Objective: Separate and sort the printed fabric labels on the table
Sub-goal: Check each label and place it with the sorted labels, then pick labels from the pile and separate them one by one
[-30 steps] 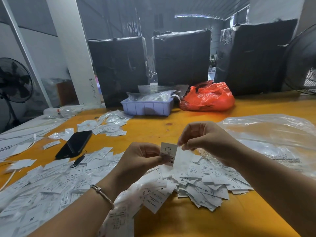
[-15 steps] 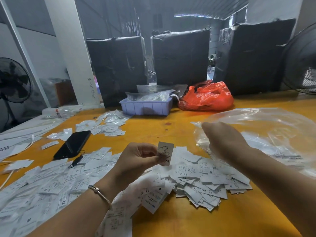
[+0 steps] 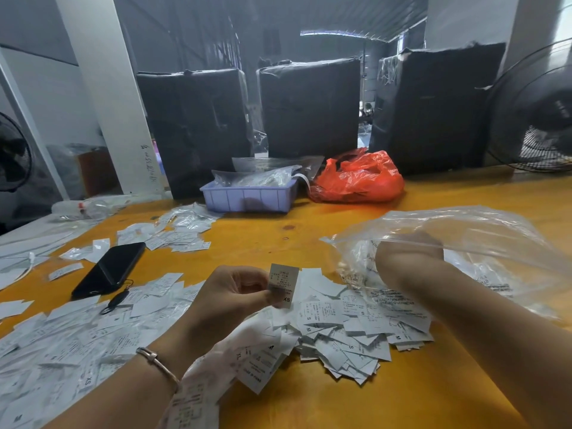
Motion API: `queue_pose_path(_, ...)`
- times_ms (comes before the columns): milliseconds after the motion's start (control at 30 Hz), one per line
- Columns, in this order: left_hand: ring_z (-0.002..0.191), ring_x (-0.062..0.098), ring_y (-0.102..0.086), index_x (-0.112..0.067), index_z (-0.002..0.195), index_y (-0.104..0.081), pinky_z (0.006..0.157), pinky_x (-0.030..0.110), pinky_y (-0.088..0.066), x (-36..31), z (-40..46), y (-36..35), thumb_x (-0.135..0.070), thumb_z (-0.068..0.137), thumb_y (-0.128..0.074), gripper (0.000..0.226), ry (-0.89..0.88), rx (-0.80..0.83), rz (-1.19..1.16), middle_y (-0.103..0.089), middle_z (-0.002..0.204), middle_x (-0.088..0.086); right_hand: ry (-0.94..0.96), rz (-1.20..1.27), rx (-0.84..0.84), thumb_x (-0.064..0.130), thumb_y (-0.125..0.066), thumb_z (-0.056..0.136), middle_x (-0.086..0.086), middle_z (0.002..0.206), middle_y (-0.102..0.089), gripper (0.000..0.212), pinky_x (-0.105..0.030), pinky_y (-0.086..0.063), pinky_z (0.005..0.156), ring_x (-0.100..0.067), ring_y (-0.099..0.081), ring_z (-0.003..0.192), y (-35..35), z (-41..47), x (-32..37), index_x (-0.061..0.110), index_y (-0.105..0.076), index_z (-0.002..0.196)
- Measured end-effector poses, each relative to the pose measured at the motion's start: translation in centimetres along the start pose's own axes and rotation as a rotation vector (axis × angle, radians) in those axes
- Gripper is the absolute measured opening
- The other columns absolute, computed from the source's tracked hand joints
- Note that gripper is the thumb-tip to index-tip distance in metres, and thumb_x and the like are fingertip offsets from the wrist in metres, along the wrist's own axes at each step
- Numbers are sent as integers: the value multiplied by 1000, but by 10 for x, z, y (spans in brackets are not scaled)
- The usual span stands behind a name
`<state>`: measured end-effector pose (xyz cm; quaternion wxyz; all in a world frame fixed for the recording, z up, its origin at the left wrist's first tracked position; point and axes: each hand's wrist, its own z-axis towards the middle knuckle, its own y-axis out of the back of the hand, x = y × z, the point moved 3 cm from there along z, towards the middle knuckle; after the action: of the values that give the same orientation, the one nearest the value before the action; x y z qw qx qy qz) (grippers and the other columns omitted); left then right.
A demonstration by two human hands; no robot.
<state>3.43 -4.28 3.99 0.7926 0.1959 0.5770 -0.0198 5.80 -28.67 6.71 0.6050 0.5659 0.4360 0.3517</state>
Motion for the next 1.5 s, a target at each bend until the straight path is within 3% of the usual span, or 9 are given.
queue_pose_path(100, 85, 16, -74, -16, 84, -79, 73, 17, -55, 1, 0, 0, -22, 67, -76, 19, 5, 5, 1, -77, 88, 3, 11, -5, 76, 16, -57, 82, -7, 121, -58, 34, -33, -52, 93, -26, -57, 111, 4, -4, 4, 14, -61, 115)
queue_pose_path(200, 84, 16, -74, -15, 85, -78, 72, 16, -55, 0, 0, 0, -21, 67, -75, 18, 5, 8, 15, -77, 88, 2, 197, -96, -34, 9, -50, 84, 4, 82, -54, 14, -23, -49, 76, -21, -57, 86, 7, -16, 12, 19, -59, 83)
queue_pose_path(333, 84, 18, -74, -13, 87, -77, 72, 18, -55, 0, 0, 0, -22, 68, -75, 22, -2, 19, 19, -77, 88, 4, 310, -99, -162, 7, -46, 85, 2, 86, -56, 20, -26, -36, 63, -25, -50, 80, 14, -30, 19, 21, -58, 93)
queue_pose_path(500, 82, 18, -74, -11, 87, -78, 71, 16, -54, 0, 1, 0, -19, 67, -75, 21, 18, 13, -50, -77, 88, 7, 554, 456, -475, 19, -54, 86, -1, 77, -58, 7, -27, -35, 59, -25, -54, 72, 23, -45, 40, 18, -55, 79)
queue_pose_path(633, 83, 18, -74, -10, 90, -78, 72, 18, -55, -1, 1, 1, -21, 71, -74, 23, 8, 15, -56, -77, 89, 8, 827, 1232, -107, 16, -54, 95, -1, 61, -62, 19, -24, -40, 47, -9, -51, 45, 16, -57, 57, 3, -66, 86)
queue_pose_path(867, 89, 21, -73, -6, 93, -77, 77, 21, -55, -3, -1, 1, -20, 73, -74, 25, -33, 43, -58, -77, 93, 8, 702, 1511, 390, 15, -55, 95, -7, 80, -68, 19, -19, -40, 45, -13, -59, 56, -1, -46, 59, 3, -69, 101)
queue_pose_path(1000, 93, 23, -72, 0, 96, -75, 79, 22, -55, -3, -1, 2, -17, 73, -73, 29, -45, 26, -70, -77, 96, 9, 598, 1342, 426, 14, -62, 90, -8, 96, -68, 18, -19, -40, 45, -10, -58, 58, -9, -38, 58, 6, -67, 105)
queue_pose_path(1100, 94, 22, -72, -1, 96, -75, 80, 22, -56, -4, -1, 0, -15, 72, -72, 28, -60, 36, -56, -77, 96, 8, 632, 1330, 485, 9, -68, 83, -4, 76, -69, 7, -19, -39, 47, -10, -56, 56, -10, -39, 57, 7, -73, 87)
queue_pose_path(1500, 96, 14, -70, -5, 83, -75, 78, 21, -54, 0, 1, 5, -17, 76, -74, 15, -35, 27, -20, -75, 99, 1, 713, 1538, 159, 3, -75, 77, -14, 71, -73, 12, -21, -35, 44, -14, -61, 52, 3, -33, 45, 0, -63, 78)
